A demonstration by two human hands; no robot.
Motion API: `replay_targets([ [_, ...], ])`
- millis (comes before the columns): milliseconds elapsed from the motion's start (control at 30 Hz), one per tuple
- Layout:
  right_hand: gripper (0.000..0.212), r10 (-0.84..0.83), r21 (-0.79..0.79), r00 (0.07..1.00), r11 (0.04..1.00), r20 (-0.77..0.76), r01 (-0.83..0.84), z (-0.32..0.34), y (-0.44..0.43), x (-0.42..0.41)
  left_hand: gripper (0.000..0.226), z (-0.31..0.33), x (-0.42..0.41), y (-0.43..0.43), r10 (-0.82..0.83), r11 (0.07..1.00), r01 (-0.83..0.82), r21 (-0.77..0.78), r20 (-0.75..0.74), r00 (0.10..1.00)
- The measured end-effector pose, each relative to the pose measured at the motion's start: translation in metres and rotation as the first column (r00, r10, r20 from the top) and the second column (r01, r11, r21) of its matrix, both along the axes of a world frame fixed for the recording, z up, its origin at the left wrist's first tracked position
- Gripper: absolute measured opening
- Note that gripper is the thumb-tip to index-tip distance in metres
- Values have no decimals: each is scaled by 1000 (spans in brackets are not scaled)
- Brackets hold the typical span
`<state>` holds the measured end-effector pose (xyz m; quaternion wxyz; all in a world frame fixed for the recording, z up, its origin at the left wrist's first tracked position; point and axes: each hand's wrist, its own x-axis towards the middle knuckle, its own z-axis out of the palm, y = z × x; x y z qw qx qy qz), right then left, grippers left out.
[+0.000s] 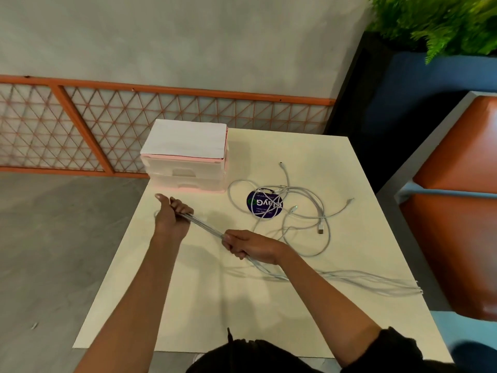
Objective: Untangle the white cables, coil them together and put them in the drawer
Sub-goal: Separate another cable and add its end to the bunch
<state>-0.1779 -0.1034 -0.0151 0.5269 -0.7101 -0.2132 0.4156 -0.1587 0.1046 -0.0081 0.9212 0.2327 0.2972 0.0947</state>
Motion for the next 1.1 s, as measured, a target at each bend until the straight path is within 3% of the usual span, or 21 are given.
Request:
replay_targets([
  [133, 32, 17, 44, 998, 999, -55, -15, -4, -1, 0, 49, 6, 5, 15, 56, 998, -54, 33, -34, 998],
  [333, 34, 16, 60, 997, 998, -81, -11, -6, -5, -3, 53, 10, 8, 36, 120, 971, -114, 210, -15, 993],
  [600, 32, -10, 79, 988, 997, -156, 23, -15, -10, -2, 48, 19, 13, 49, 247, 931, -236, 277, -5, 969],
  [900, 34, -5, -55, 985, 998, -172, -5, -24, -6, -5, 40, 34, 10, 36, 248, 833, -220, 508, 11, 969],
  [1100, 34, 74, -181, 994, 980, -77, -87, -28, -5, -2, 38, 32, 14, 30, 198, 772, -176, 611, 31, 980],
])
